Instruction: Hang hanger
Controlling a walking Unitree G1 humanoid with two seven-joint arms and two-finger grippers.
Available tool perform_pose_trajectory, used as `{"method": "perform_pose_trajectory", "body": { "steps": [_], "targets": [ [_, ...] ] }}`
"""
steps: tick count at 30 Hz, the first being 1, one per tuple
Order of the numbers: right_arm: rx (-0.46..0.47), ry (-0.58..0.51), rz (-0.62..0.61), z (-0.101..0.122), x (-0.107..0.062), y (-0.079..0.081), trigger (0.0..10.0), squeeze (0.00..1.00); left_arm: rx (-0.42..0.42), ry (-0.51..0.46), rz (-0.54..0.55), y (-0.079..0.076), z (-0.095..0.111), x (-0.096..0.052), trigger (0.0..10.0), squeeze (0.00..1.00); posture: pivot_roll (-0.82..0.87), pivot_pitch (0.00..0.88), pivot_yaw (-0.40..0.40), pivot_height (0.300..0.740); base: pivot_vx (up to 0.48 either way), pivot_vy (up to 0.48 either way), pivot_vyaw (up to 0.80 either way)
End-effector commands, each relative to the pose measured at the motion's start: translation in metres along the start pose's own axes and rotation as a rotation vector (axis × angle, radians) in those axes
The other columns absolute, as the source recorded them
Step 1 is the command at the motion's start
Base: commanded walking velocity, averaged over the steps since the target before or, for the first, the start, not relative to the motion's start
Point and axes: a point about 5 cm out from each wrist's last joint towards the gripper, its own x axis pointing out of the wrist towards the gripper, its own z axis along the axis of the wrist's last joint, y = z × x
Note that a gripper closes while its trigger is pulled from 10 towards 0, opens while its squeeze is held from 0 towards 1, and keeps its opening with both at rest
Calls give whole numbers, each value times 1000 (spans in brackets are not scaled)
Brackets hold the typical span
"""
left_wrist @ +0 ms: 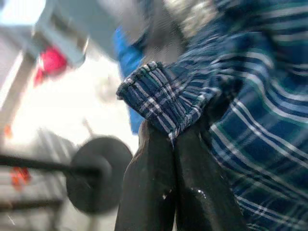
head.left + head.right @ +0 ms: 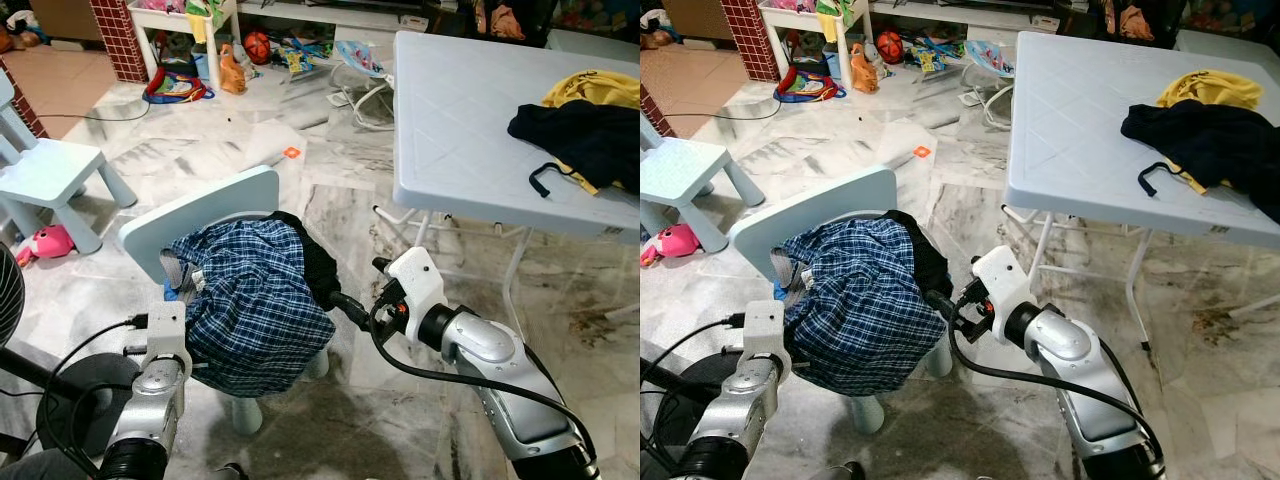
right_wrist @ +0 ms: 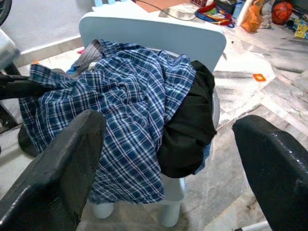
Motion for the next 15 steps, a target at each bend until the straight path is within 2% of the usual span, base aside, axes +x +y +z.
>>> {"method": "perform_pose_trajectory", "body": {
  "steps": [1, 4, 6, 7, 8, 9, 10, 11, 12, 15],
  "targets": [
    [-11, 1, -1, 1, 0, -2, 10000, 0, 73, -20, -41, -7, 0, -2, 0, 0, -155, 113, -75, 740, 0, 0, 0],
    [-12, -1, 0, 1, 1, -2, 10000, 0, 159, -50, -126, -11, 0, -3, 0, 0, -150, 107, -76, 740, 0, 0, 0],
    [-12, -1, 0, 1, 2, -2, 10000, 0, 188, -52, -160, -12, 1, -3, 0, 0, -150, 109, -76, 740, 0, 0, 0],
    [-12, -2, 0, 1, 2, -1, 10000, 0, 181, -46, -163, -11, 0, -3, 10000, 0, -150, 109, -76, 740, 0, 0, 0],
    [-12, -2, 0, 1, 2, -1, 10000, 0, 146, -30, -154, -10, 0, -3, 10000, 0, -150, 108, -73, 740, 0, 0, 0],
    [-11, -3, 0, 1, 2, -1, 10000, 0, 61, -11, -150, -11, 0, -3, 10000, 820, -150, 109, -73, 740, 0, 0, 0],
    [-10, -3, -1, 1, 1, -1, 10000, 0, -1, 1, -149, -11, 0, -3, 10000, 820, -150, 109, -73, 740, 0, 0, 0],
    [-10, -2, -2, 0, 1, -1, 10000, 0, -55, 9, -150, -12, 0, -4, 10000, 1000, -150, 109, -73, 740, 0, 0, 0],
    [-9, -1, -2, 0, 1, -1, 10000, 0, -125, 11, -146, -15, 0, -5, 10000, 1000, -150, 111, -72, 740, 0, 0, 0],
    [-9, -1, -1, 0, 1, 0, 10000, 0, -188, 7, -123, -15, 1, -5, 10000, 1000, -151, 112, -72, 740, 0, 0, 0]
  ]
}}
